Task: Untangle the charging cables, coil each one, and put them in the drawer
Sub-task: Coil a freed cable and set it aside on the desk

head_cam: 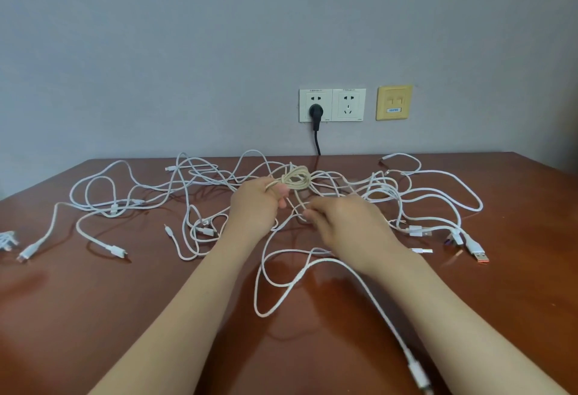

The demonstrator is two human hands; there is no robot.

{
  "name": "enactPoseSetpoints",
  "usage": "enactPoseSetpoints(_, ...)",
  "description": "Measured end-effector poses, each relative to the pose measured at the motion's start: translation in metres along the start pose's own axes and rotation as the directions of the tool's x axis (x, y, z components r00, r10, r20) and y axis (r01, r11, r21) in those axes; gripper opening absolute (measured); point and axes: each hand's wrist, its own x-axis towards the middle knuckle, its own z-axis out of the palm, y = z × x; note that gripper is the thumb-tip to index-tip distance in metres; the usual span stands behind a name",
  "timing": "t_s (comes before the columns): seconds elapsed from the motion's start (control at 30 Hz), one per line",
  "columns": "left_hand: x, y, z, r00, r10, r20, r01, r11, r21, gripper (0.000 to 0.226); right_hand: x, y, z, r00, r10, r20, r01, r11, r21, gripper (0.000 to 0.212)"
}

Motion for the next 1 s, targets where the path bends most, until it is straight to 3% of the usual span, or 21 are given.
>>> enactPoseSetpoints(0.13, -0.004, 0.001, 0.004, 0.998, 0.047, -0.039, -0.040, 0.986, 0.162, 0.026, -0.003, -0.008, -0.004, 0.988, -0.142, 0.057, 0.147, 0.984, -0.097, 0.026)
enactPoseSetpoints(0.3, -0.013, 0.005, 0.014, 0.995, 0.103, -0.007, -0.094, 0.933, 0.347, 0.018, -0.003, -0.005, -0.005, 0.980, -0.181, 0.076, 0.190, 0.973, -0.132, 0.027)
enactPoseSetpoints(0.47, -0.017, 0.002, 0.022, 0.985, 0.134, 0.109, -0.170, 0.865, 0.472, 0.020, -0.002, 0.007, -0.003, 0.993, -0.116, 0.013, 0.116, 0.993, -0.037, 0.025)
enactPoseSetpoints(0.63, -0.018, 0.007, 0.028, 0.967, 0.112, 0.227, -0.219, 0.820, 0.529, 0.020, 0.002, 0.018, -0.008, 0.985, 0.127, -0.117, -0.100, 0.972, 0.212, 0.019)
enactPoseSetpoints(0.73, -0.022, 0.008, 0.029, 0.932, 0.110, 0.344, -0.277, 0.830, 0.484, 0.025, 0.005, 0.023, -0.005, 0.969, 0.209, -0.131, -0.156, 0.931, 0.329, 0.014)
enactPoseSetpoints(0.87, -0.025, 0.009, 0.025, 0.881, 0.225, 0.415, -0.373, 0.872, 0.318, 0.023, 0.006, 0.037, -0.004, 0.943, 0.304, -0.138, -0.205, 0.853, 0.480, 0.011)
enactPoseSetpoints(1.0, -0.023, 0.005, 0.024, 0.849, 0.270, 0.455, -0.358, 0.926, 0.118, 0.022, 0.004, 0.050, -0.001, 0.932, 0.361, 0.021, -0.245, 0.587, 0.771, 0.018)
